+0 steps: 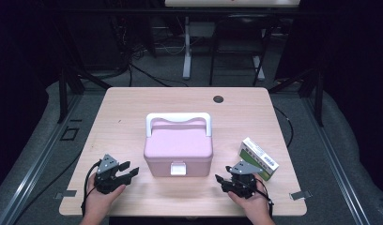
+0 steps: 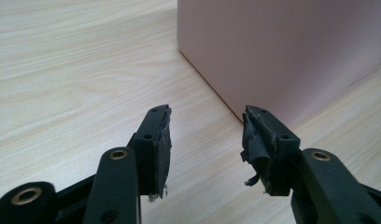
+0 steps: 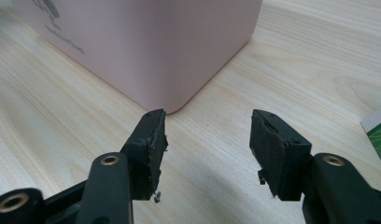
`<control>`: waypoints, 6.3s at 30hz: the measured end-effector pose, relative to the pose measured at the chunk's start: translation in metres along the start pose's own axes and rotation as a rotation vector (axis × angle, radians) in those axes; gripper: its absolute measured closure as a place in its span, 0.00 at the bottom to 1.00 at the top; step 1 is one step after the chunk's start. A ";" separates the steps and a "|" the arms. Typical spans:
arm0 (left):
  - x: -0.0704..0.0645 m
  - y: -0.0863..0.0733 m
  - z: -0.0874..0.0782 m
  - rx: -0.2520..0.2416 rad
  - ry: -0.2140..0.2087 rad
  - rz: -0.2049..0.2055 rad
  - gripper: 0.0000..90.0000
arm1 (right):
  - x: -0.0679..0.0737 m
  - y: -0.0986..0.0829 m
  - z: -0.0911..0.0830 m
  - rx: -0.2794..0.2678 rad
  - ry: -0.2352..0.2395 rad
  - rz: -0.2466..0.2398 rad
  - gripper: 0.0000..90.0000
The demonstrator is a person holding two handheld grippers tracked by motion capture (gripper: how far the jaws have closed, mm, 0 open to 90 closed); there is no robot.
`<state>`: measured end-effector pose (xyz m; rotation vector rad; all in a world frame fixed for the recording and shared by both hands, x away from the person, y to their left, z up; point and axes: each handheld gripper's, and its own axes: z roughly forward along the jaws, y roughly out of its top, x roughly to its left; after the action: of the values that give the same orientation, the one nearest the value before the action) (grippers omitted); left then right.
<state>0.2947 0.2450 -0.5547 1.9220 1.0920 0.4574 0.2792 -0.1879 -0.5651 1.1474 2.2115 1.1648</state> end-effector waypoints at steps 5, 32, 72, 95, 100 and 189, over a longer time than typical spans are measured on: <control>0.003 -0.001 -0.001 -0.007 0.004 -0.026 0.58 | -0.001 0.000 0.000 -0.006 0.003 0.008 0.51; 0.002 0.001 -0.006 -0.034 -0.021 -0.086 0.59 | 0.004 0.004 -0.002 -0.033 0.001 0.018 0.51; -0.007 0.013 0.029 -0.054 -0.035 -0.091 1.00 | -0.005 0.025 0.030 -0.041 -0.070 0.058 0.94; -0.019 0.018 0.031 -0.054 -0.059 -0.058 1.00 | 0.005 0.029 0.033 -0.058 -0.036 0.031 1.00; -0.018 0.017 0.031 -0.059 -0.055 -0.055 1.00 | 0.007 0.030 0.032 -0.049 -0.032 0.037 1.00; -0.046 -0.001 -0.011 0.066 -0.191 -0.008 1.00 | 0.034 0.010 -0.023 0.109 0.038 -0.049 0.96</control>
<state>0.2618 0.2123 -0.5450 1.9732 1.0010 0.2302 0.2489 -0.1686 -0.5421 1.1148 2.3443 1.0660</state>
